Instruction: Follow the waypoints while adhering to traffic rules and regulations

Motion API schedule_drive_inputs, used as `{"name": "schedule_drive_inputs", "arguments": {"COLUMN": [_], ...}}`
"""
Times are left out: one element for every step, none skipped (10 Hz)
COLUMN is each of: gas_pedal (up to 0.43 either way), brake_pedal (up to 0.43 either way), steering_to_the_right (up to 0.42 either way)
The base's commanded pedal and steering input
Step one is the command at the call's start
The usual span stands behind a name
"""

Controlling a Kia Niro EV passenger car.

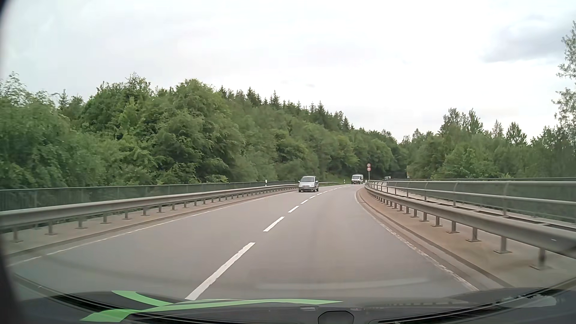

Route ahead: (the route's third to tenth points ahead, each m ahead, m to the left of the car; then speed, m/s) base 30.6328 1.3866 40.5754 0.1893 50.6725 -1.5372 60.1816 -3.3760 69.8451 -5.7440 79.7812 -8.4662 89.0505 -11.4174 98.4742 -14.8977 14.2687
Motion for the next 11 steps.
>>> {"name": "schedule_drive_inputs", "arguments": {"gas_pedal": [0.059,0.059,0.067,0.067,0.087,0.110,0.110,0.110,0.110,0.110,0.110], "brake_pedal": [0.000,0.000,0.000,0.000,0.000,0.000,0.000,0.000,0.000,0.000,0.000], "steering_to_the_right": [0.018,0.018,0.018,0.018,0.018,0.017,0.017,0.017,0.016,0.016,0.015]}}
